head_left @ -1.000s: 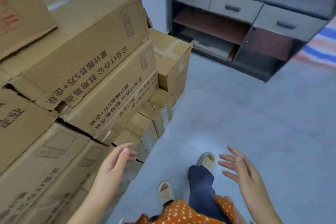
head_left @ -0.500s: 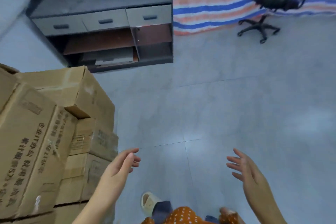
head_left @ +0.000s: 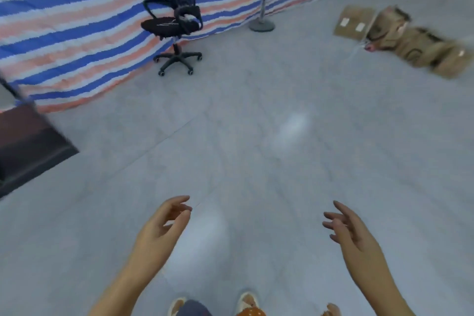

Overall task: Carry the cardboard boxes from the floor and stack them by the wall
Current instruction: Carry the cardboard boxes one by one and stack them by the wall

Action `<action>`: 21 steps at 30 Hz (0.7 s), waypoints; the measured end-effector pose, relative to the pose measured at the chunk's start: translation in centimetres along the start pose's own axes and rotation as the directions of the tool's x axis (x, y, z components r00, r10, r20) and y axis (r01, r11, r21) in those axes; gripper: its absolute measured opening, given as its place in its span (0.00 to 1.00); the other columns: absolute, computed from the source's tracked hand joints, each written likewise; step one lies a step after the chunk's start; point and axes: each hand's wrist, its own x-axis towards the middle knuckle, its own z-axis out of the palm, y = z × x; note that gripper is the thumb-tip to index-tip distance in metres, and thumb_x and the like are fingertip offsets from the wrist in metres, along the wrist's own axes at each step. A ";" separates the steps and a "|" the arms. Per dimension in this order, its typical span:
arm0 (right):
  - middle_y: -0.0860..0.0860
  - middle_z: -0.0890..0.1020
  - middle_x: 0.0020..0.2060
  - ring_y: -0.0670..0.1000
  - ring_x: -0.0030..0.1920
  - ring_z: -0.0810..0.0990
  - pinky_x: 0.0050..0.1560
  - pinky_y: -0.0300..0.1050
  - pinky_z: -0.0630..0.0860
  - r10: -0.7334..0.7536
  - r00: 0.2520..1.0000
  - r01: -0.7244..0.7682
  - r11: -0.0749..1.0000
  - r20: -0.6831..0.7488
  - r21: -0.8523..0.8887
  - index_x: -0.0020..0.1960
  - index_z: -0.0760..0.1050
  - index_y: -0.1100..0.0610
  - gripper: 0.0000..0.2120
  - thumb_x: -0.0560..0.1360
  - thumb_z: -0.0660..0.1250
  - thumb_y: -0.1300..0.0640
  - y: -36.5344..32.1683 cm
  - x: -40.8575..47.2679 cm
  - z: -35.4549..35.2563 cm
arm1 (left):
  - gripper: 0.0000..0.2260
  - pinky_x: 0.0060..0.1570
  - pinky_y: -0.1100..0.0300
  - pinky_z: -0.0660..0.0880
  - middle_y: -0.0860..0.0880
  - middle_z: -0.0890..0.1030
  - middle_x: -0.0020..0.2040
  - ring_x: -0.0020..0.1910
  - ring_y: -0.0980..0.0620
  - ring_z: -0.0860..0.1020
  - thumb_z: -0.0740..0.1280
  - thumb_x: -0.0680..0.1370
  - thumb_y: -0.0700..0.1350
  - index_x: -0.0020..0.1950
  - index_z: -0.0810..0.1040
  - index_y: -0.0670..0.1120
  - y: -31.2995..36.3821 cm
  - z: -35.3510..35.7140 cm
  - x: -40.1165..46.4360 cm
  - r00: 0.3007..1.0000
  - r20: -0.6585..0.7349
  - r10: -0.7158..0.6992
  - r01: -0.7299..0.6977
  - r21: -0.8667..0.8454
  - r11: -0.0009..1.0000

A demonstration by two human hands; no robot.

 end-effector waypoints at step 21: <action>0.43 0.82 0.51 0.41 0.49 0.82 0.56 0.52 0.76 0.229 0.810 -0.164 0.972 -0.540 0.167 0.59 0.73 0.43 0.14 0.80 0.60 0.59 7.7 15.9 -22.8 | 0.13 0.55 0.59 0.75 0.54 0.81 0.51 0.52 0.56 0.79 0.63 0.79 0.44 0.59 0.73 0.61 16.8 35.3 19.5 0.802 0.562 0.205 -0.250 0.003 0.968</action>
